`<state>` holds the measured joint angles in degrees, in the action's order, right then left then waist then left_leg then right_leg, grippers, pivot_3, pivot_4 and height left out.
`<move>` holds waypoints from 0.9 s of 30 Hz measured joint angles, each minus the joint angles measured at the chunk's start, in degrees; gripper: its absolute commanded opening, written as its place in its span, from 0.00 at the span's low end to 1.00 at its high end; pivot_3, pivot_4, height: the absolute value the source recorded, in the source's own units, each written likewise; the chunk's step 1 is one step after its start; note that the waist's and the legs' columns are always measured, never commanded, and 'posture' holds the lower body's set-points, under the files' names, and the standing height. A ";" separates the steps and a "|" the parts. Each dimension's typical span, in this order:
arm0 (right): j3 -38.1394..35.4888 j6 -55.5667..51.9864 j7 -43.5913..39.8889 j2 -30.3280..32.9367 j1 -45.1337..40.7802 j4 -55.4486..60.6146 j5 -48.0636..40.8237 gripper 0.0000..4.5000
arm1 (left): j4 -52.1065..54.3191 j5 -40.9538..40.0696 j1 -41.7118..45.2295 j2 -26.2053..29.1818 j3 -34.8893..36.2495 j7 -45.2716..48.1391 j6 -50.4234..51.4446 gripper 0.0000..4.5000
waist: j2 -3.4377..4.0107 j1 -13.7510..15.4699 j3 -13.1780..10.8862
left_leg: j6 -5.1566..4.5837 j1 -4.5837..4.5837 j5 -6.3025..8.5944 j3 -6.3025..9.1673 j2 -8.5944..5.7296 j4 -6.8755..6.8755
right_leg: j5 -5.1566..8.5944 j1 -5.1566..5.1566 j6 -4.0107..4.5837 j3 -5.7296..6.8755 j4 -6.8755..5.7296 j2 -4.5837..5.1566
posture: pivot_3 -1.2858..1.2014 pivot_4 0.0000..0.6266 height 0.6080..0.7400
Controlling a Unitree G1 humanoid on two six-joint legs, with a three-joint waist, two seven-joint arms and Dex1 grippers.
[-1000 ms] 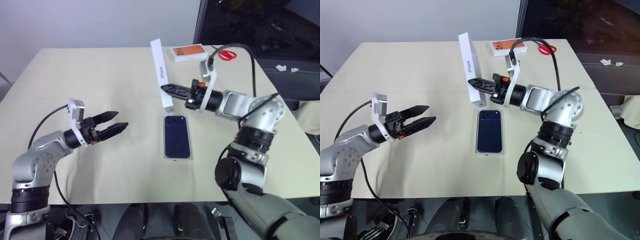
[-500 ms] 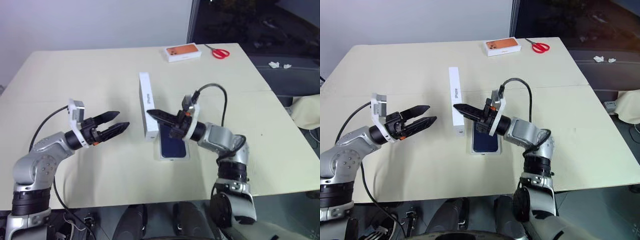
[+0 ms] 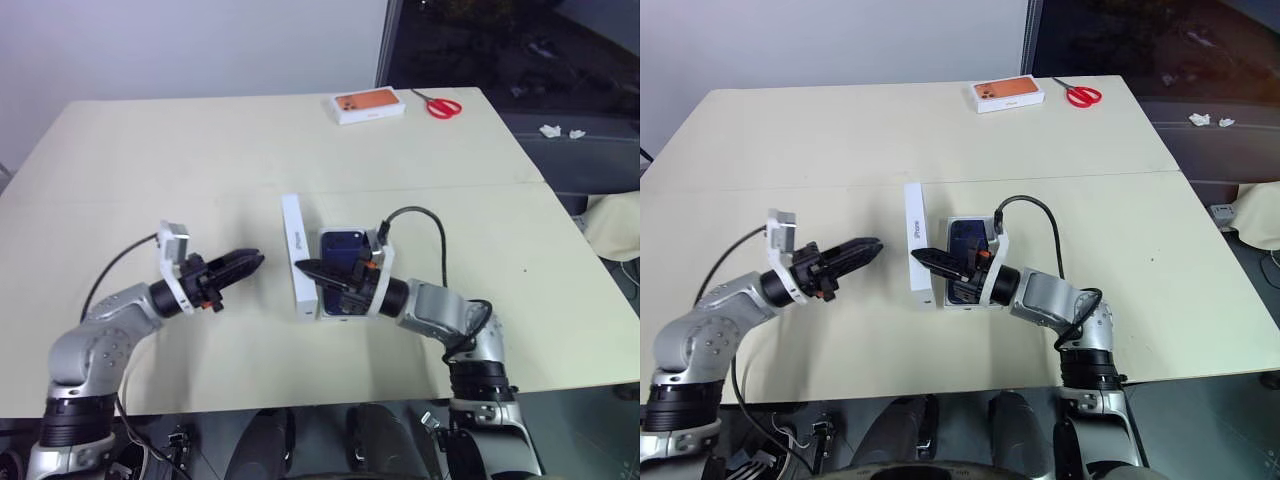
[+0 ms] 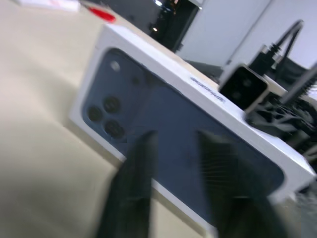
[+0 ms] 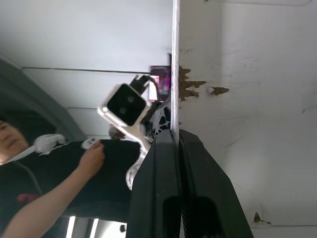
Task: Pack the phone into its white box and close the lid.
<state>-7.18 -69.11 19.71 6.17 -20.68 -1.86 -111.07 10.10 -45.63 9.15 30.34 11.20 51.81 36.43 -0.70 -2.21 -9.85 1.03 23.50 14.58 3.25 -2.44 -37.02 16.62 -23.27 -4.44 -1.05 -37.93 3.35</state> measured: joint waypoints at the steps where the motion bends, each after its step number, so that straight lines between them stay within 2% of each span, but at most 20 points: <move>1: 0.37 0.29 -0.29 0.58 0.23 0.01 0.00 0.00 | -0.29 0.48 0.10 -0.57 -0.61 0.02 -0.76 0.01 | 0.00 -0.02 0.00 | 0.00 0.00 0.00 0.00 0.00 0.00 | 0.00 0.00 0.00 0.00 0.00 0.00 | 0.52 0.24 1.00; 4: 1.40 0.84 -1.78 2.67 0.50 0.69 -0.02 0.00 | -1.69 3.47 0.38 -3.75 -3.73 -0.07 -3.55 0.01 | 0.01 0.00 0.01 | 0.00 0.00 0.00 0.00 0.01 0.01 | 0.00 0.01 0.00 0.01 0.01 -0.01 | 0.52 0.24 1.00; 7: 2.55 1.00 -3.31 4.48 1.08 1.58 -0.04 0.20 | -2.62 5.32 0.48 -6.35 -6.71 -0.51 -4.49 0.00 | -0.02 0.01 0.01 | -0.01 0.00 0.01 0.01 0.01 0.00 | 0.00 0.02 0.00 0.01 0.02 -0.01 | 0.52 0.24 1.00; 14: 3.69 2.15 -7.13 11.89 1.22 2.15 0.88 0.99 | -4.32 7.83 2.19 -8.10 -8.32 -0.55 -6.81 0.00 | -0.01 0.10 0.01 | -0.02 0.00 0.01 -0.01 0.02 -0.02 | 0.00 0.04 -0.01 0.02 0.02 -0.02 | 0.52 0.24 1.00; 17: 3.78 1.01 -13.10 18.09 -2.07 3.70 4.27 0.99 | -5.68 8.88 2.38 -9.76 -9.79 -0.60 -7.33 0.00 | 0.05 0.21 -0.03 | -0.03 0.01 0.02 -0.02 0.02 -0.04 | 0.00 0.04 -0.01 0.02 0.02 -0.04 | 0.52 0.24 1.00; 21: 2.14 -1.37 -29.95 31.45 -8.24 7.24 16.20 0.99 | -5.75 8.90 2.98 -11.21 -10.24 -0.71 -7.82 0.00 | 0.01 1.12 -0.03 | -0.10 0.01 0.06 0.00 0.05 -0.09 | 0.01 0.09 -0.02 0.06 0.09 -0.10 | 0.52 0.24 1.00; 24: 4.64 2.39 -46.80 41.69 -10.18 8.02 30.40 0.99 | -7.81 9.70 4.22 -12.72 -10.48 -0.76 -8.97 0.00 | 0.03 1.72 -0.04 | -0.12 0.00 0.07 0.06 0.07 -0.12 | 0.01 0.17 -0.03 0.16 0.17 -0.13 | 0.52 0.24 1.00; 27: 7.97 7.48 -58.26 44.89 -10.20 6.52 42.68 0.99 | -9.82 10.76 5.10 -14.25 -11.13 -0.76 -9.90 0.00 | -0.01 1.60 -0.05 | -0.12 0.00 0.07 0.03 0.07 -0.12 | 0.00 0.20 -0.05 0.13 0.23 -0.11 | 0.52 0.24 1.00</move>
<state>0.79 -61.63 -38.54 51.05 -30.88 4.66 -68.39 0.28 -34.88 14.25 16.09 0.08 51.05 26.54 -0.71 -0.61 -9.89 0.91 23.50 14.65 3.28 -2.37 -37.14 16.62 -23.07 -4.48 -0.92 -37.70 3.24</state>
